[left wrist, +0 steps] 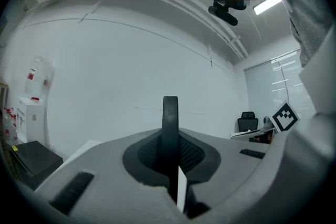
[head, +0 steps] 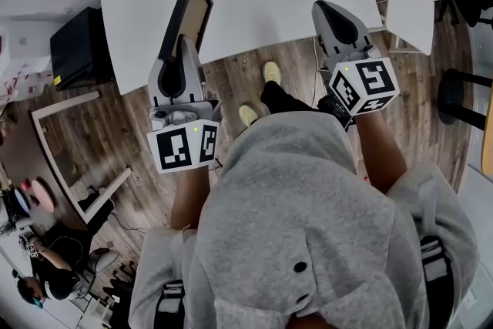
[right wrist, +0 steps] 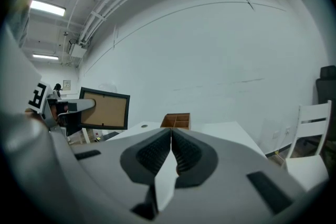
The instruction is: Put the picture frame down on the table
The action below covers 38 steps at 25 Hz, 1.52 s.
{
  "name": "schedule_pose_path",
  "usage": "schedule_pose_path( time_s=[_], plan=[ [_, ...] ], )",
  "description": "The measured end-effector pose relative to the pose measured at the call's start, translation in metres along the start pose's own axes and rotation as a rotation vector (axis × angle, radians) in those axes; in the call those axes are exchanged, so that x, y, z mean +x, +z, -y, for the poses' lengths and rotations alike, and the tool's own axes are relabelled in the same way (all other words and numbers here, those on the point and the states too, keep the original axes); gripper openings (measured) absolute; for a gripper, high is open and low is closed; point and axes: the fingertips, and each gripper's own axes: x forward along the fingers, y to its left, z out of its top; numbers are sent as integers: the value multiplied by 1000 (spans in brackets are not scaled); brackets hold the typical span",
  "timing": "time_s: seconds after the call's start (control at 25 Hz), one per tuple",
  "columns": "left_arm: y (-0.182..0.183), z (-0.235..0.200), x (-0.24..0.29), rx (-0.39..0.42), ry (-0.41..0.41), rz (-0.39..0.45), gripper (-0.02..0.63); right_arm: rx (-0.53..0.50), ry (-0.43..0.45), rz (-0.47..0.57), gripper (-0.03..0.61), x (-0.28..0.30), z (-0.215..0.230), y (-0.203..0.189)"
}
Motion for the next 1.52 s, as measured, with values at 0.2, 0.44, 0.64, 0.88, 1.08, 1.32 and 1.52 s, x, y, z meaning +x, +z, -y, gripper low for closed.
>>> schedule_pose_path(
  time_s=[0.2,0.44,0.64,0.88,1.08,1.32,1.52],
  plan=[
    [-4,-1,21,19,13,-23,32,16,15,4,28,20,17,1],
    [-12,4,44,40,17,-51,32,34,29,4,28,39,38,0],
    [-12,6,54,57,28,-57,32,37,49,9,28,49,45,4],
    [-17,10,57,81,51,-74,32,42,73,22,28,55,55,7],
    [-22,12,59,114,65,-86,32,43,90,22,28,58,60,5],
    [-32,11,62,133,80,-118,32,40,102,28,28,63,67,7],
    [-44,8,62,196,86,-155,32,48,107,29,28,62,69,6]
  ],
)
